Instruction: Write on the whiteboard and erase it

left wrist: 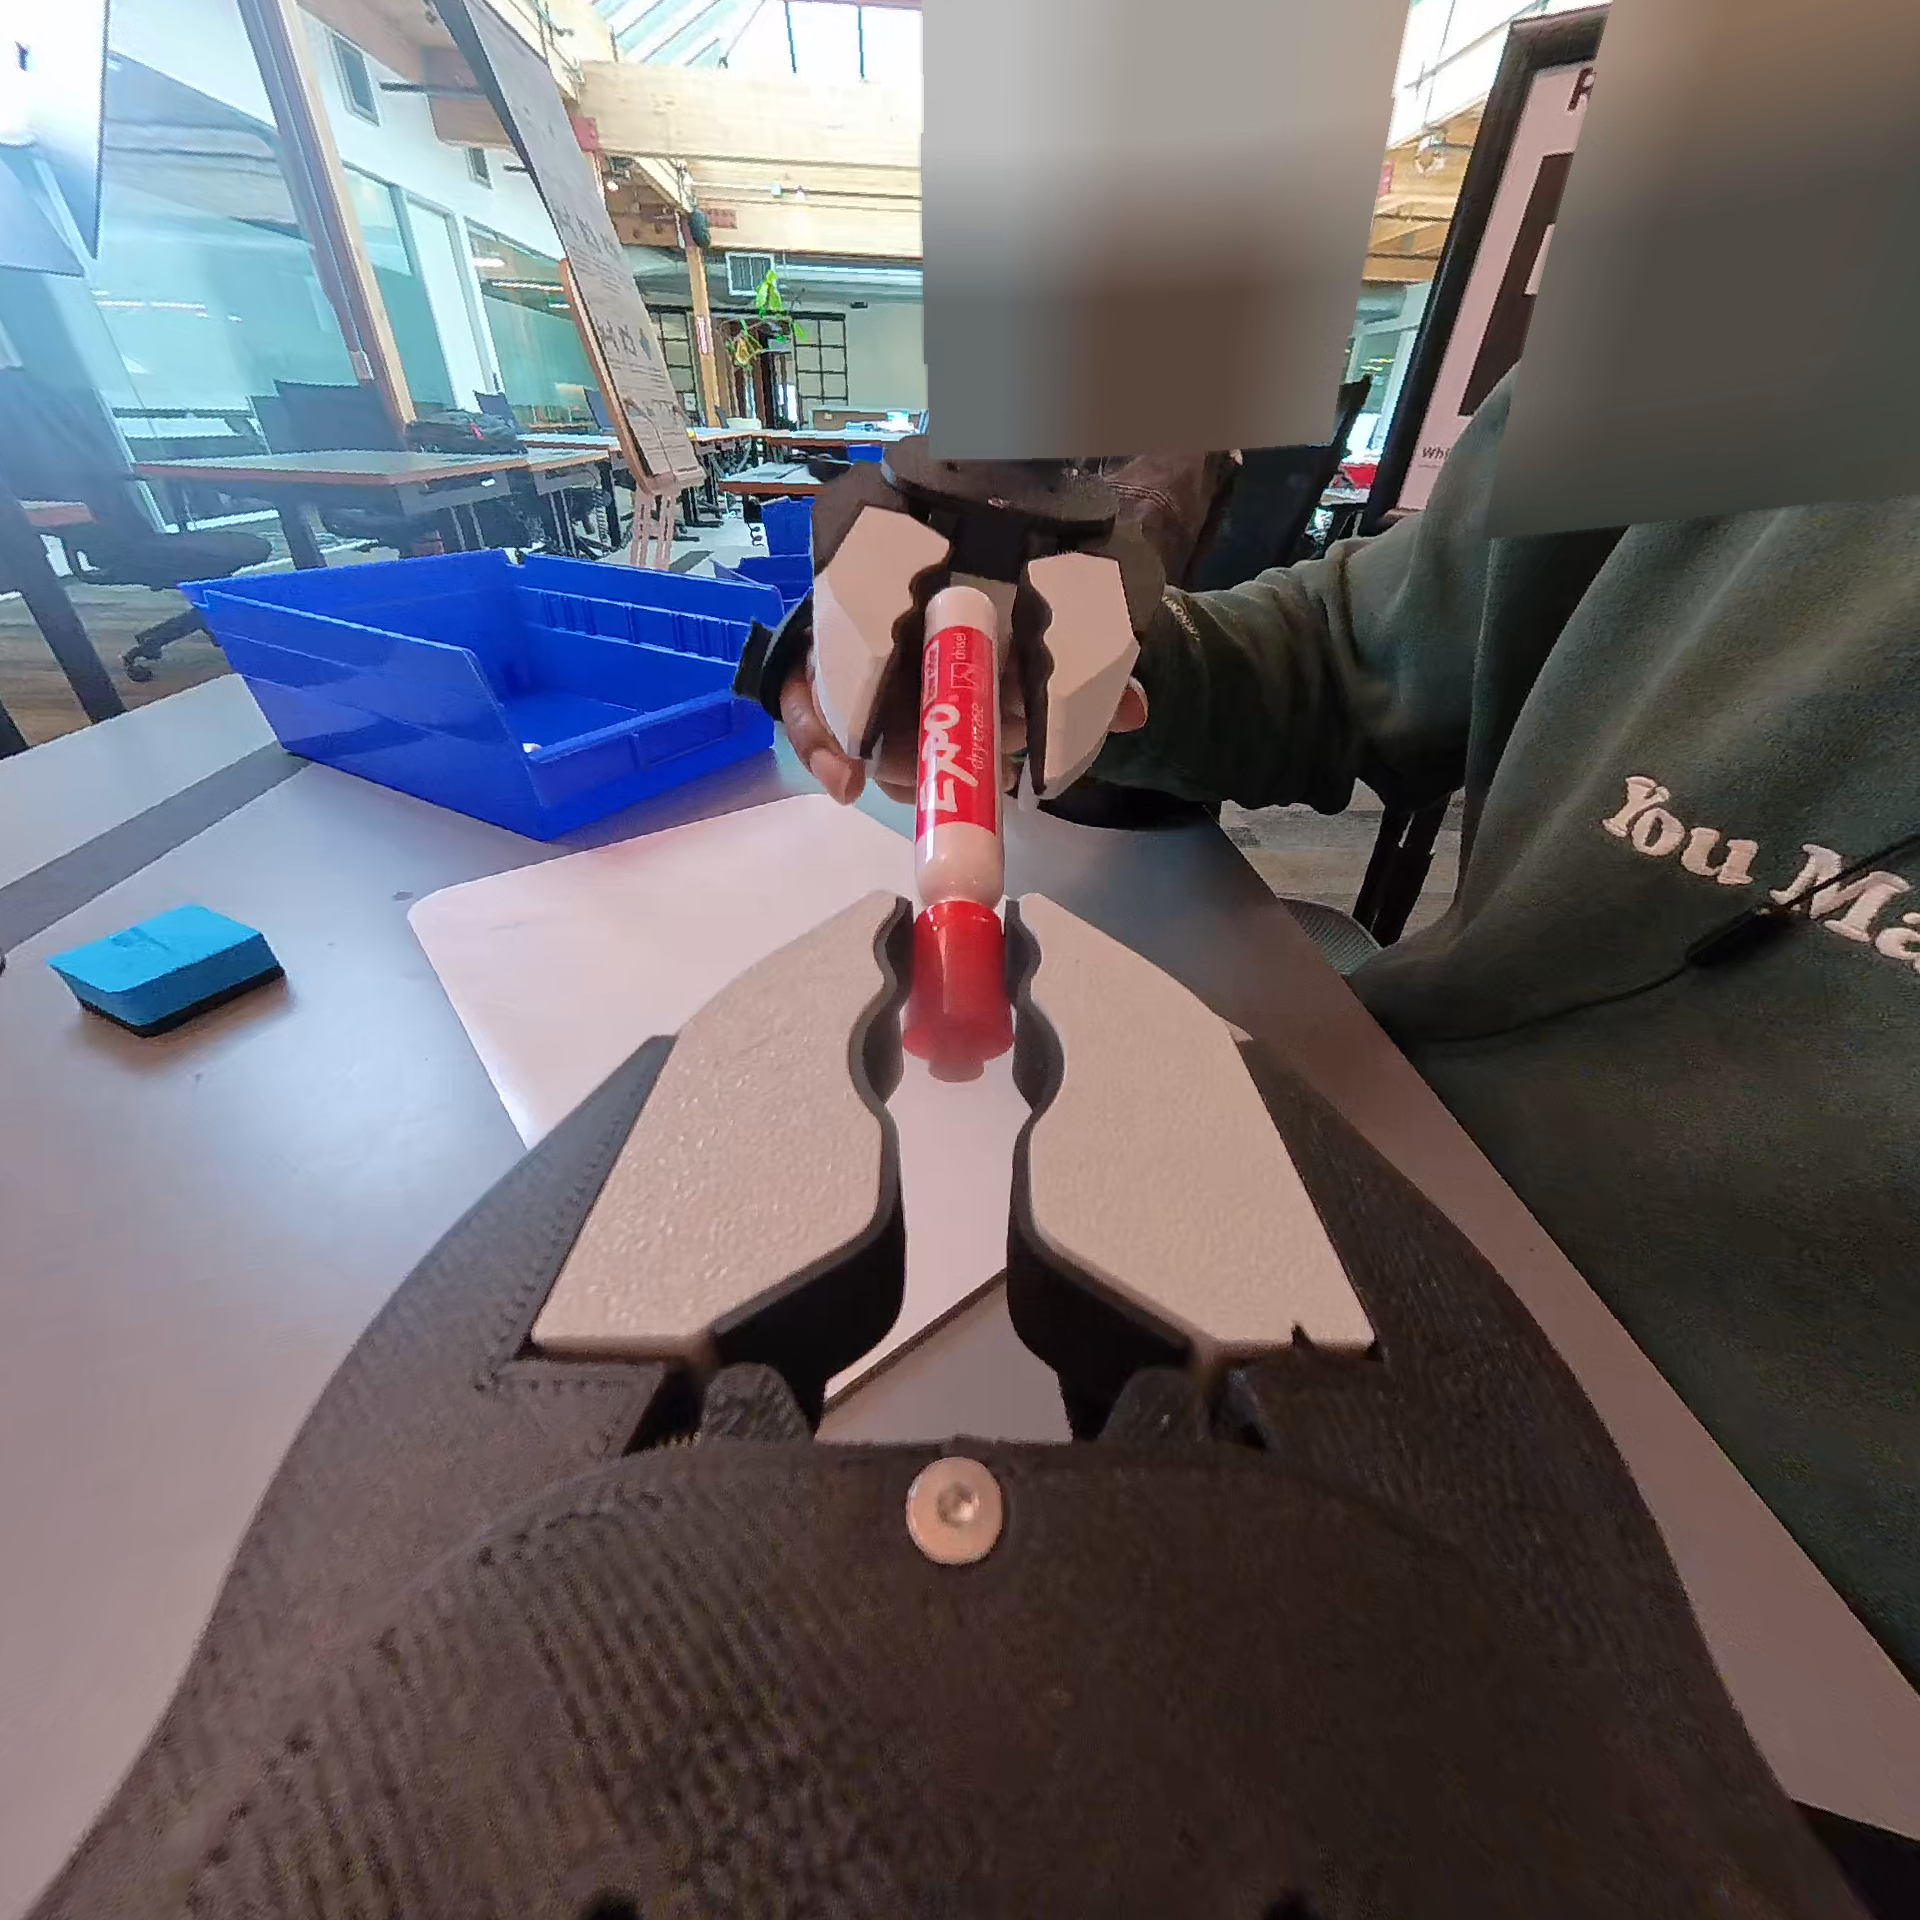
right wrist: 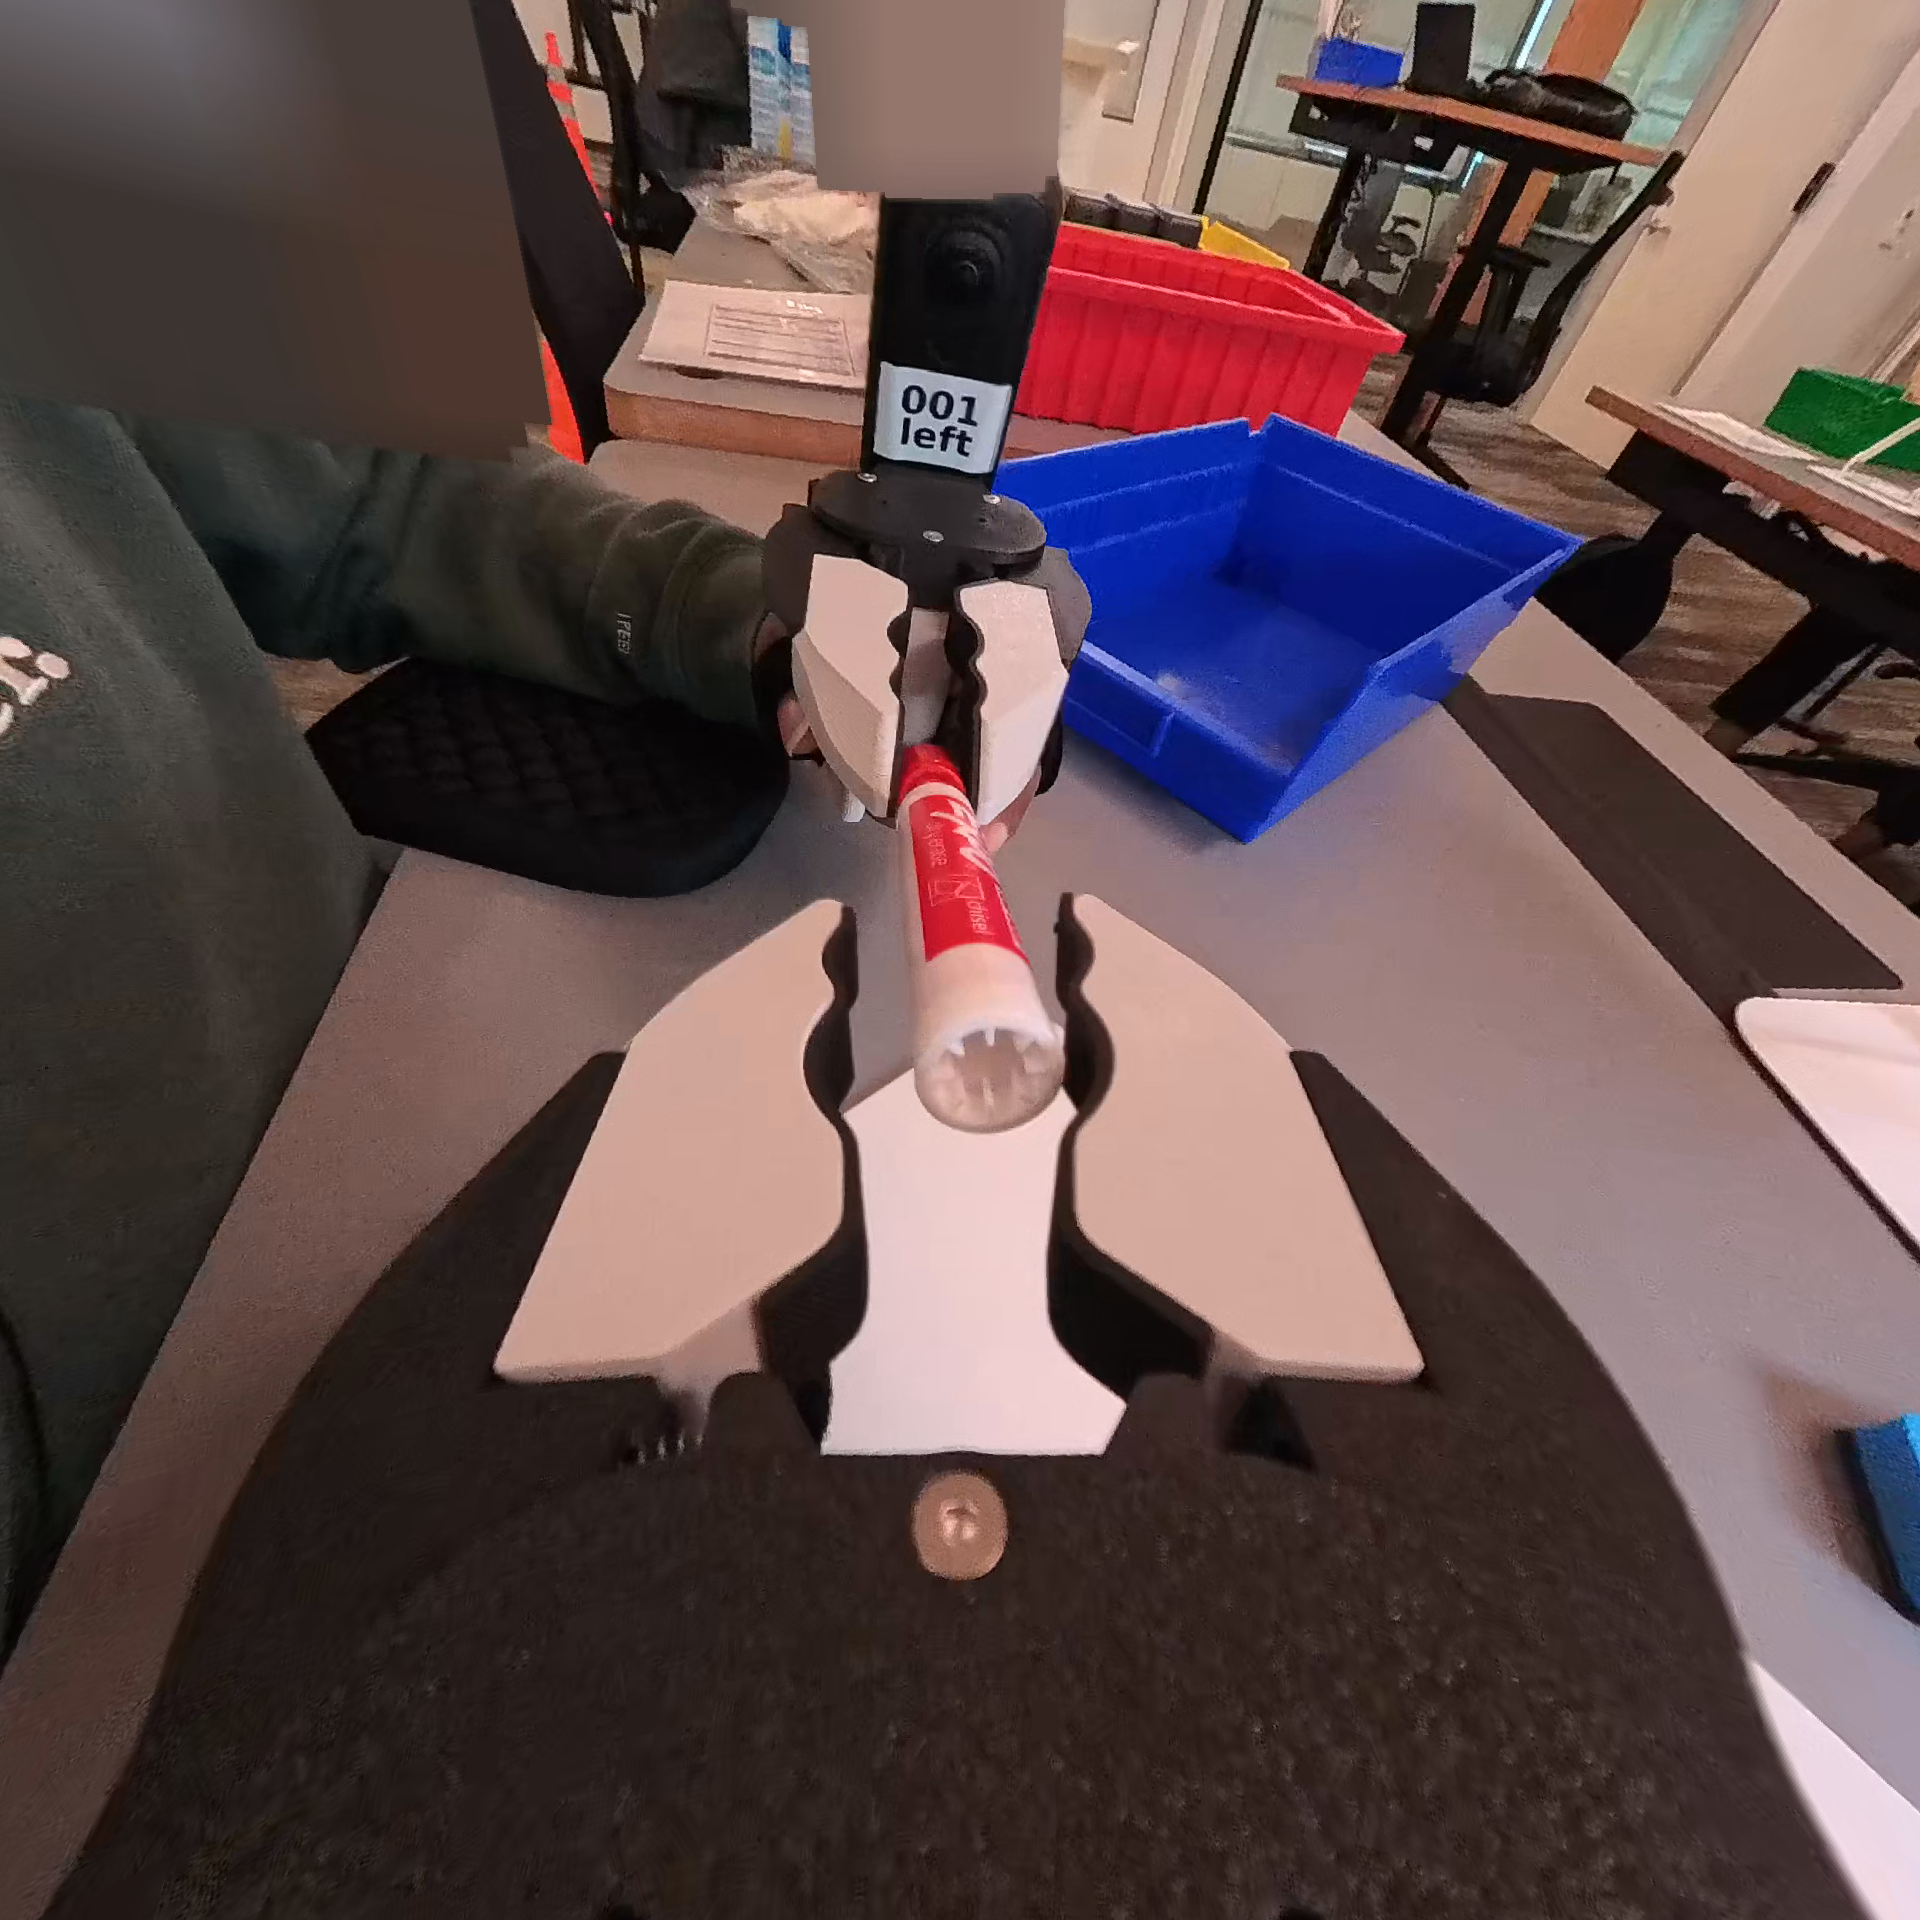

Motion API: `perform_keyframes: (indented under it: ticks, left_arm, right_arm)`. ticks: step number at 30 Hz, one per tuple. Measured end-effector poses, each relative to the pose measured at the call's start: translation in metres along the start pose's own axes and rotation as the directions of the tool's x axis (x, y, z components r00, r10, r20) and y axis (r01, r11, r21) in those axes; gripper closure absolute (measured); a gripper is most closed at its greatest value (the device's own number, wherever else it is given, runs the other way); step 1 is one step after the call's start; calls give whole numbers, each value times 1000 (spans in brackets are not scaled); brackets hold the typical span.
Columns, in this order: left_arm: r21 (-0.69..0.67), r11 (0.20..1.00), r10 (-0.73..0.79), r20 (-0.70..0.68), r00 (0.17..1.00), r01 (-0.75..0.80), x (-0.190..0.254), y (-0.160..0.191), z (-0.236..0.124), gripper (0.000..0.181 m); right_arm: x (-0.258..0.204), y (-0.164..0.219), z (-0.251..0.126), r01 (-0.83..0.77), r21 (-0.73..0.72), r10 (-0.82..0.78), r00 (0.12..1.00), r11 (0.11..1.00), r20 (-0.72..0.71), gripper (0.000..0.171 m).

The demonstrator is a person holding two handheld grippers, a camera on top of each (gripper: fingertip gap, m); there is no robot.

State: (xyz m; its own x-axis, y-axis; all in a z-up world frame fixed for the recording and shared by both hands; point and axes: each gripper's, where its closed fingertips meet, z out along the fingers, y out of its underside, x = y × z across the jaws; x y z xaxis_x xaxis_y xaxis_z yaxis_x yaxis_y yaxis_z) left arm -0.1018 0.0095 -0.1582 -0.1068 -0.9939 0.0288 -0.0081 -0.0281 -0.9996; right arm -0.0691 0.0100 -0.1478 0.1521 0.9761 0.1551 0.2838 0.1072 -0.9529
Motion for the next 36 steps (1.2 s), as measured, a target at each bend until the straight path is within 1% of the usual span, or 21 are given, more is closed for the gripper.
perform_keyframes:
  ticks: [5, 11, 15, 18, 28, 36]
  left_arm:
    - [-6, 1000, -2, -3, 1000, 2, 0, 1, 0, 164]
    - [-24, 1000, -2, -11, 1000, 2, 1, 5, 1, 164]
    - [-25, 1000, -5, -12, 1000, 5, 1, 5, 1, 165]
    - [-26, 1000, -4, -12, 1000, 4, 2, 5, 1, 165]
    - [-38, 999, -16, -7, 1000, 16, 0, 8, 1, 165]
    - [-80, 997, -21, -14, 1000, 20, 0, 16, 3, 165]
  right_arm:
    - [-2, 3, -5, 41, -50, -41, 999, 998, 12, 135]
    - [-4, 5, -3, 68, -56, -68, 998, 996, 8, 144]
    - [-5, 4, -3, 63, -51, -62, 998, 997, 11, 145]
    - [-5, 4, -3, 72, -43, -72, 997, 996, 5, 149]
    - [-6, 6, 1, 53, -28, -53, 999, 998, 12, 150]
    - [-9, 7, 1, 64, -51, -63, 998, 997, 11, 151]
